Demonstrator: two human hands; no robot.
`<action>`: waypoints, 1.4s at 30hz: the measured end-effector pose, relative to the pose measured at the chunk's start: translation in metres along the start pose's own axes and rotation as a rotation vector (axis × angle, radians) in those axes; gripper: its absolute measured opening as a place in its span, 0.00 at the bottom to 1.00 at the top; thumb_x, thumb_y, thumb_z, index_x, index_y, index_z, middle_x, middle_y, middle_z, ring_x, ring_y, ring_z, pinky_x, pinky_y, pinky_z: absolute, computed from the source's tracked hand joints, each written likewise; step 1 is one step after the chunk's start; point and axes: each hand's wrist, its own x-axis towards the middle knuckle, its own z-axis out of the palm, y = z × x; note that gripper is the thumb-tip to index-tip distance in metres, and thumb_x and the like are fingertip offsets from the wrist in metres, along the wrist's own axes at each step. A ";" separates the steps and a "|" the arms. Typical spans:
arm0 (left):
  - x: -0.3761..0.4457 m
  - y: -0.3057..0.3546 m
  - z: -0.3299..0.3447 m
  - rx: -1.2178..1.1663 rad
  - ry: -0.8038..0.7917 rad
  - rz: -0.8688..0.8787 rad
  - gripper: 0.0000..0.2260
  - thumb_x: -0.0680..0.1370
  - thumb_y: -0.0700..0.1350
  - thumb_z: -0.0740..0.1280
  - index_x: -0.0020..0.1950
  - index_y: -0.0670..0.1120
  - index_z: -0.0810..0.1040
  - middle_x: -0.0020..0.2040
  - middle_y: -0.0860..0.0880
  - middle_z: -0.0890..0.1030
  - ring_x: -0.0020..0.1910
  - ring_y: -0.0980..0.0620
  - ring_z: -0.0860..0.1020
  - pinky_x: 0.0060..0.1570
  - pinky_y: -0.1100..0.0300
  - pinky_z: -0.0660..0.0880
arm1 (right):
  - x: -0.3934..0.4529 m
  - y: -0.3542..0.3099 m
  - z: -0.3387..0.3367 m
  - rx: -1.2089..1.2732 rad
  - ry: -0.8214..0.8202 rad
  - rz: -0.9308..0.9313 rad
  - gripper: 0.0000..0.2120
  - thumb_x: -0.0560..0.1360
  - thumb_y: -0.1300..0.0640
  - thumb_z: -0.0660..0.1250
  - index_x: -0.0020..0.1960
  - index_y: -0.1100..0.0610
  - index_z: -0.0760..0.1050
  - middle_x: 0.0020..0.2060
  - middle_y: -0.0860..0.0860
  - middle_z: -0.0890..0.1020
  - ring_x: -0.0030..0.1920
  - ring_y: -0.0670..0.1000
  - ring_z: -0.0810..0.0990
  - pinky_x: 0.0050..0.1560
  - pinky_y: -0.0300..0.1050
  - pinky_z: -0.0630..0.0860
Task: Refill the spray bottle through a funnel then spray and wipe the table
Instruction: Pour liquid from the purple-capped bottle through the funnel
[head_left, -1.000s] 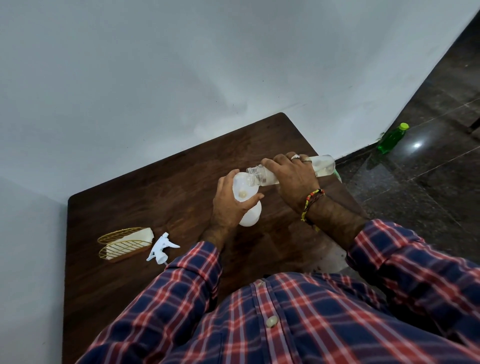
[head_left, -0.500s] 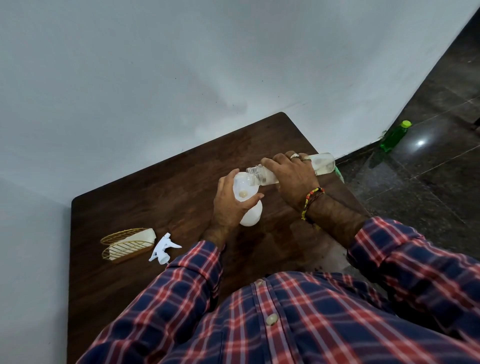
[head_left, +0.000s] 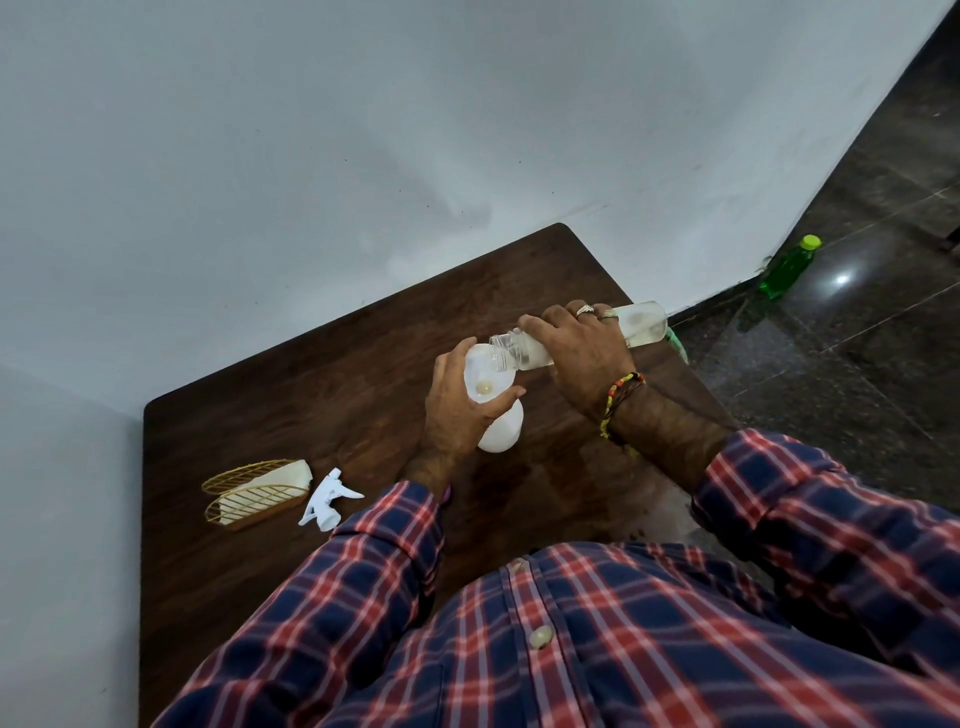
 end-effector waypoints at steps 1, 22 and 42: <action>0.000 0.000 0.000 -0.001 0.001 -0.001 0.38 0.67 0.58 0.76 0.72 0.47 0.66 0.69 0.47 0.71 0.63 0.50 0.72 0.57 0.63 0.68 | 0.000 0.000 0.000 -0.001 0.000 -0.001 0.29 0.73 0.59 0.69 0.72 0.50 0.65 0.64 0.54 0.75 0.65 0.60 0.71 0.67 0.61 0.63; 0.000 -0.004 0.001 -0.016 -0.004 -0.002 0.38 0.68 0.58 0.76 0.72 0.48 0.66 0.69 0.47 0.70 0.64 0.51 0.72 0.57 0.65 0.67 | -0.001 -0.001 -0.001 -0.016 0.011 -0.012 0.30 0.72 0.60 0.70 0.71 0.50 0.66 0.63 0.54 0.76 0.65 0.61 0.71 0.67 0.61 0.63; 0.000 -0.006 0.003 -0.019 -0.018 -0.025 0.39 0.67 0.60 0.75 0.73 0.49 0.64 0.70 0.49 0.69 0.65 0.51 0.71 0.57 0.65 0.66 | 0.000 -0.001 -0.001 -0.030 0.019 -0.021 0.30 0.71 0.59 0.71 0.71 0.50 0.67 0.62 0.54 0.76 0.65 0.61 0.72 0.67 0.61 0.64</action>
